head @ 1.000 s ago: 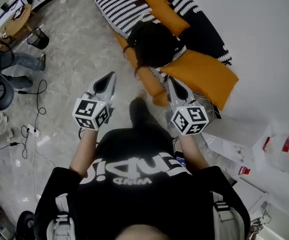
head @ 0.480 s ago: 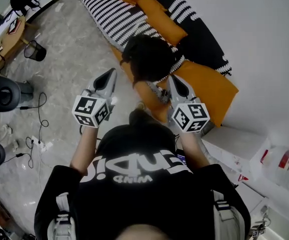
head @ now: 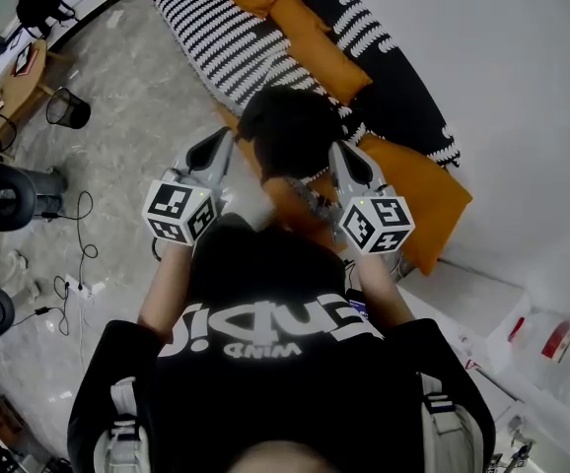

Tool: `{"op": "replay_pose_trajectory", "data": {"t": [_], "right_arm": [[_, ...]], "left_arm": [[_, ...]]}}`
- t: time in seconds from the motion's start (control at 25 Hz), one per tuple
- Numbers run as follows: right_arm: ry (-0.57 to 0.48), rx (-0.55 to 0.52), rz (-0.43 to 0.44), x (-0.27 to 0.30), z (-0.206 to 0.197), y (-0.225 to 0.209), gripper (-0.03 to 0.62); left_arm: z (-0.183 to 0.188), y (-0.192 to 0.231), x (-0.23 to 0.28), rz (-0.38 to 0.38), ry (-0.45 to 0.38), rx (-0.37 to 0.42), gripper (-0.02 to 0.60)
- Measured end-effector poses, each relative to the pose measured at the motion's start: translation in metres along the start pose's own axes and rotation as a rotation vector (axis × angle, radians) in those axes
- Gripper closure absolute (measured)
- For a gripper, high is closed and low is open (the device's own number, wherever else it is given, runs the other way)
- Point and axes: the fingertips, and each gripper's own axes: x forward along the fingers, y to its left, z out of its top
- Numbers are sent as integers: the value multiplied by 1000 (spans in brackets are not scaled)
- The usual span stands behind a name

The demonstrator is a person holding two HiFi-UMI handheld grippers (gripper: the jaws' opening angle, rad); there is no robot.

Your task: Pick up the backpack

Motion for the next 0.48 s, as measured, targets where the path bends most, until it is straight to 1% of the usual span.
{"op": "replay_pose_trajectory", "data": {"t": [0.08, 0.2, 0.36, 0.48], "right_arm": [[-2, 10, 1, 10, 1, -1, 594], [-4, 15, -14, 27, 6, -3, 594], [-18, 36, -62, 49, 15, -8, 594], [-39, 64, -110, 58, 23, -17, 594]], "left_arm": [[1, 8, 7, -5, 6, 0, 580], [10, 25, 20, -33, 11, 9, 580], [27, 55, 41, -70, 14, 15, 580], [34, 63, 60, -122, 31, 27, 580]]}}
